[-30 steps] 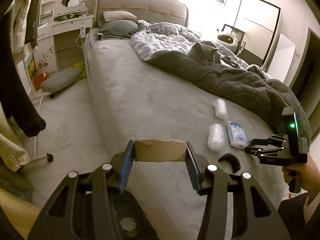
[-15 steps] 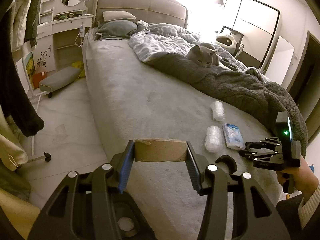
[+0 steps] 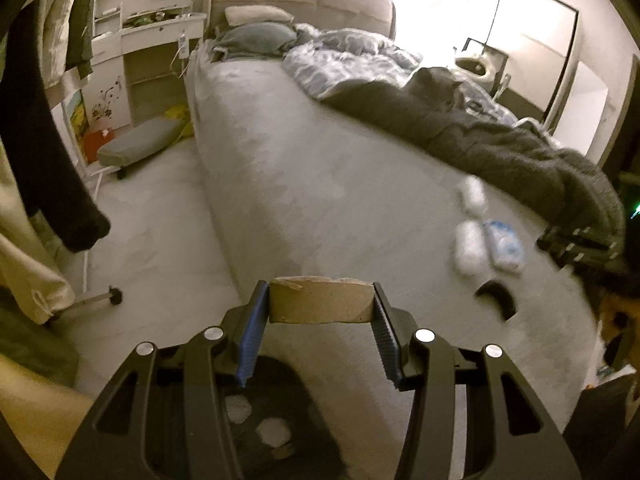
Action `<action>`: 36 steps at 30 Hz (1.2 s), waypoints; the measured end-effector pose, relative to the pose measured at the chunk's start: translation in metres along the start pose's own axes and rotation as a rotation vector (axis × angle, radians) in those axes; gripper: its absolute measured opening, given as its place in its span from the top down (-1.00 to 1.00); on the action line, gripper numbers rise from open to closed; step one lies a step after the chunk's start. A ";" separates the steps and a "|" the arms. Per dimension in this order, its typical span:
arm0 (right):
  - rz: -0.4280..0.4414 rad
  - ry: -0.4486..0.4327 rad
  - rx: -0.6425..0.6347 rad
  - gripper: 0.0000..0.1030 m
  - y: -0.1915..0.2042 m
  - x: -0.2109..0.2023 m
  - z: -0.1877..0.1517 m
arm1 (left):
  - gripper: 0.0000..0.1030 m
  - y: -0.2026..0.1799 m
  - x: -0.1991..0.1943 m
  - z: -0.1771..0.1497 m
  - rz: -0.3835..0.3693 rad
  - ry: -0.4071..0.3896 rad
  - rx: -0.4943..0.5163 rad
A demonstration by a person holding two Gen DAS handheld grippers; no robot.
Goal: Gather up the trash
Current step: 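Carry the box to the black bin and open the left tool while the right tool carries the black piece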
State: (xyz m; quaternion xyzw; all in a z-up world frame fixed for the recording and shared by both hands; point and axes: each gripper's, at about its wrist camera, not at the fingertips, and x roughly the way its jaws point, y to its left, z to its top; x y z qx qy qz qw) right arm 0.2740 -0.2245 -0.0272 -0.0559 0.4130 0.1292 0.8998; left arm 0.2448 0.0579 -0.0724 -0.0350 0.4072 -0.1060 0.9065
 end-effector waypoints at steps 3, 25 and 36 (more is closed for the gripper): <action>0.055 -0.023 -0.026 0.25 0.020 0.000 0.006 | -0.02 0.012 0.008 -0.013 0.025 0.039 -0.017; 0.313 0.055 -0.140 0.25 0.192 0.029 -0.003 | -0.02 0.108 0.051 -0.139 0.079 0.406 -0.207; 0.401 0.155 -0.205 0.25 0.263 0.061 -0.029 | -0.03 0.120 0.077 -0.188 0.002 0.593 -0.257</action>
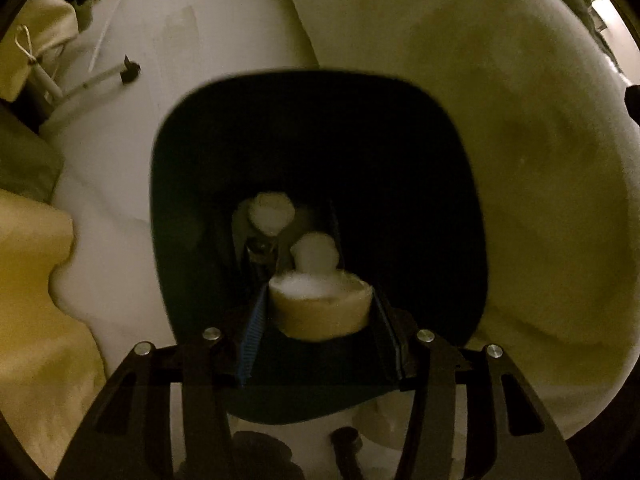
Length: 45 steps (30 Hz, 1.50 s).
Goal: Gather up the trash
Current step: 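Carry the box to the black bin and open the left tool while the right tool carries the black piece, then open the right tool over the black bin to drop the black piece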
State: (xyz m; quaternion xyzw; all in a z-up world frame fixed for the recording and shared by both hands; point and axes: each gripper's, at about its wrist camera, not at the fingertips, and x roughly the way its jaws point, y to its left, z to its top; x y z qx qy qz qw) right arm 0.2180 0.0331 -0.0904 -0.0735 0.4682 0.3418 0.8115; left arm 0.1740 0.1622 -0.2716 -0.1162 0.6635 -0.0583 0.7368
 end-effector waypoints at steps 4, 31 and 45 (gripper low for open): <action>-0.002 0.041 -0.032 0.25 0.010 0.014 -0.006 | -0.06 0.007 0.009 -0.003 -0.008 0.042 -0.022; -0.035 0.268 -0.113 0.25 0.044 0.109 -0.036 | -0.17 0.048 -0.105 -0.004 0.089 -0.304 0.006; -0.044 0.319 -0.135 0.13 0.043 0.117 -0.045 | -0.05 0.026 -0.182 0.004 0.039 -0.515 0.034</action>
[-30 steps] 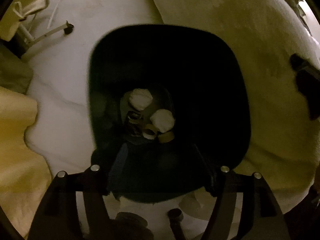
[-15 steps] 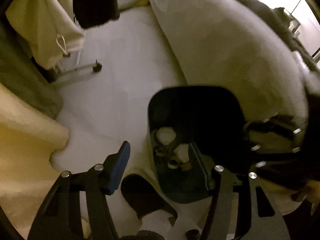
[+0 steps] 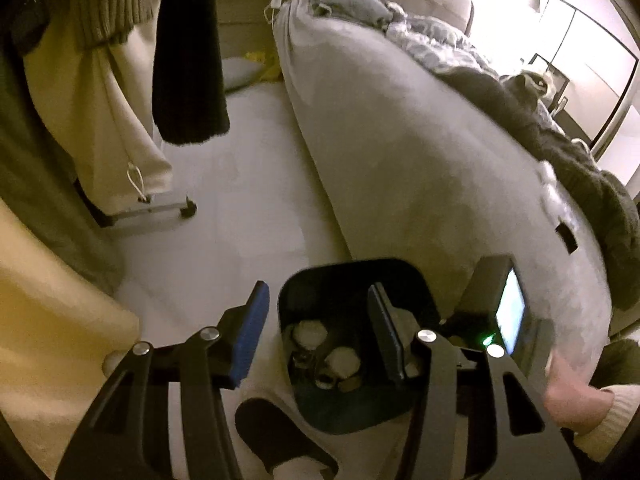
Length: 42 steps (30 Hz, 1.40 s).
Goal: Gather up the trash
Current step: 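Open the right tool over the black bin to drop the black piece, then move both tools back over the bed toward the bubble wrap and diaper packet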
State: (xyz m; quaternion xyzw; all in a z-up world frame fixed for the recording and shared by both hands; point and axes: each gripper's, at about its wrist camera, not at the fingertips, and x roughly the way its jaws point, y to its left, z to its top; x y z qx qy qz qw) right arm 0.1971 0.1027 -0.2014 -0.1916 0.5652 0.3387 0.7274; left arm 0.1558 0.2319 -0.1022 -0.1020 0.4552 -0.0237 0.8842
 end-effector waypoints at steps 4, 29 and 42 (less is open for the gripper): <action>-0.002 0.003 0.002 -0.23 0.004 0.002 0.000 | -0.04 -0.005 -0.014 0.008 -0.004 -0.045 0.000; -0.016 -0.319 0.050 -0.39 -0.048 -0.128 0.012 | -0.16 -0.097 -0.078 0.068 -0.083 -0.333 0.063; -0.104 -0.439 0.119 -0.43 -0.124 -0.180 -0.007 | -0.32 -0.156 -0.056 0.084 -0.081 -0.335 0.173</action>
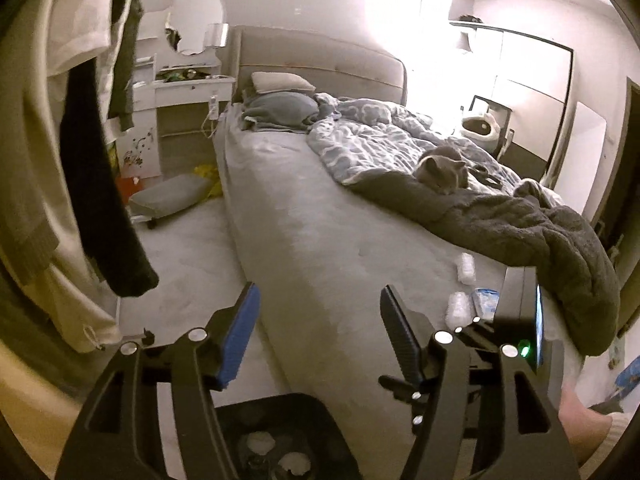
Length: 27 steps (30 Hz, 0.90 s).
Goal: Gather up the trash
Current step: 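Move both tools back over the bed toward the bubble wrap and diaper packet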
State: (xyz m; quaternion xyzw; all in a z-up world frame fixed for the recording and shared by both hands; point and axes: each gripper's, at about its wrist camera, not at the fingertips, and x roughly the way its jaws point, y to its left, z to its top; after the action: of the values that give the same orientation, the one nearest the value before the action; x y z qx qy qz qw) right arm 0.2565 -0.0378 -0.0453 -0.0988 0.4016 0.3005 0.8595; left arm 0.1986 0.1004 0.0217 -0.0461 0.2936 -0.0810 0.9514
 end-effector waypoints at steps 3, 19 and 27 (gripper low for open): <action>-0.023 -0.017 0.022 -0.43 -0.021 -0.006 0.000 | -0.34 -0.016 0.006 0.006 0.003 -0.026 0.041; -0.133 -0.094 0.079 -0.58 -0.109 -0.047 -0.003 | -0.52 -0.076 0.072 0.009 -0.089 0.051 0.080; -0.163 -0.063 0.012 -0.72 -0.149 -0.056 -0.015 | -0.54 -0.109 0.110 -0.006 -0.133 0.128 0.150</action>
State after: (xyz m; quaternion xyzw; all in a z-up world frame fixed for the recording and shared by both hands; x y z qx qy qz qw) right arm 0.3086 -0.1874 -0.0239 -0.1168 0.3669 0.2300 0.8938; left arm 0.2708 -0.0267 -0.0287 0.0113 0.3432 -0.1686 0.9239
